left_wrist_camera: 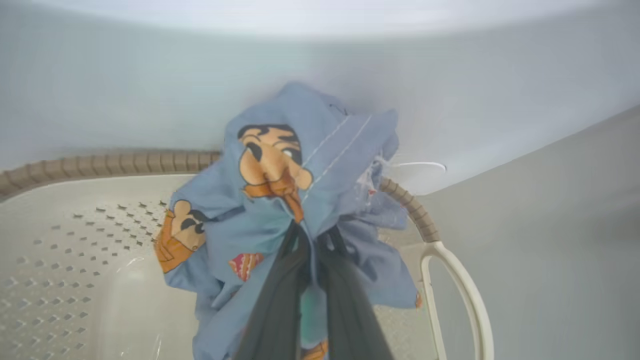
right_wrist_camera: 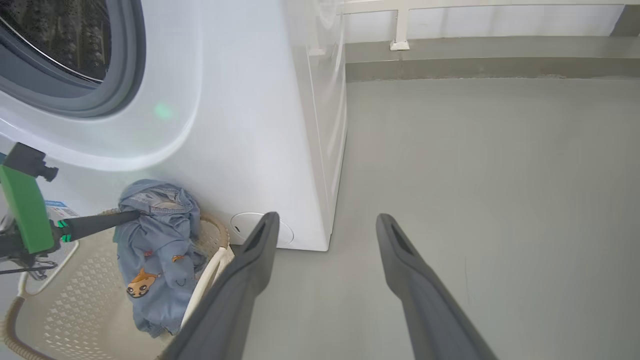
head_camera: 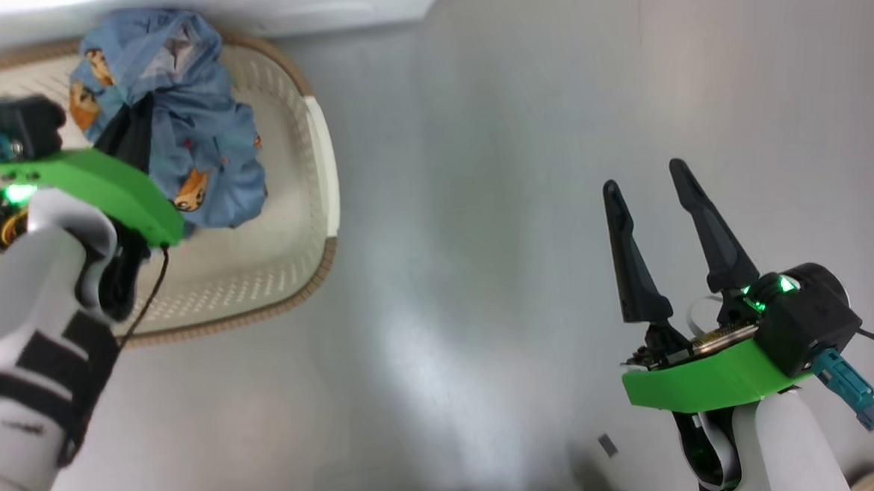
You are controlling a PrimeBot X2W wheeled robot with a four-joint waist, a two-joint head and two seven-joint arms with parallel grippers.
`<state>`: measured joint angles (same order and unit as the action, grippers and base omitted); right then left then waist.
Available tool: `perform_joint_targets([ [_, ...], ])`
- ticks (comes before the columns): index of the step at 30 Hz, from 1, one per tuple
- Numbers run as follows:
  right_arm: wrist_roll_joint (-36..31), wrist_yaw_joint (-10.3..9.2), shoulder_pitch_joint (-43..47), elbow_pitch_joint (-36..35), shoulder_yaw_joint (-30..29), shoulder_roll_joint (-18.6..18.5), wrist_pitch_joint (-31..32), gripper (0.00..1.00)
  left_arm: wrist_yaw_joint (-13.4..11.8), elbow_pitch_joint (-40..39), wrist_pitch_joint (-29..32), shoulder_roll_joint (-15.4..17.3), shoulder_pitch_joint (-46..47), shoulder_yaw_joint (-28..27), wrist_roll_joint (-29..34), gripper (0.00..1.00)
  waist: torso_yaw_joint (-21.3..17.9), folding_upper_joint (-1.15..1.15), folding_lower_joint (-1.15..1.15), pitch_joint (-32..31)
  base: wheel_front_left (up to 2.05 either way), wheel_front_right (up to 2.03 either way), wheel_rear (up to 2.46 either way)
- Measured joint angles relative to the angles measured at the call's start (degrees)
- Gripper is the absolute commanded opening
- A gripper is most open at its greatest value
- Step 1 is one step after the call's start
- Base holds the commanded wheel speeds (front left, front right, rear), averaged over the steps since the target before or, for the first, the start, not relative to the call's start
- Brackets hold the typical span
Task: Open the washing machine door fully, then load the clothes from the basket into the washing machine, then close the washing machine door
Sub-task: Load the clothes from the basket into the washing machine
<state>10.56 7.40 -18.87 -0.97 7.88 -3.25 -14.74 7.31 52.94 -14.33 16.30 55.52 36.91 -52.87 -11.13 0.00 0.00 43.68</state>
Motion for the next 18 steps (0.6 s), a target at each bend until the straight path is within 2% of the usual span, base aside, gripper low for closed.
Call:
perform_joint_targets([
  [7, 0.03, 0.00, 1.98, 1.46, 0.20, -1.02, 0.00, 1.00, -1.57, -10.72, -0.30, -0.63, -11.74, -11.82, 9.90, 0.00, 1.55, 0.00, 0.00, -6.35, 0.00, 0.00, 0.00],
  [8, 0.10, 0.00, 2.66, 1.68, 0.40, -1.29, 0.00, 1.00, -1.65, -13.44, -0.30, -1.01, -14.83, -15.07, 12.29, 0.00, 1.98, 0.00, 0.00, -8.22, 0.00, 0.00, 0.00],
  [18, 0.18, 0.00, 5.10, 3.44, 1.09, -1.87, 0.00, 1.00, -2.59, -29.09, -0.30, -4.16, -27.93, -29.21, 24.15, 0.00, 3.85, 0.00, 0.00, -16.87, 0.00, 0.00, 0.00],
])
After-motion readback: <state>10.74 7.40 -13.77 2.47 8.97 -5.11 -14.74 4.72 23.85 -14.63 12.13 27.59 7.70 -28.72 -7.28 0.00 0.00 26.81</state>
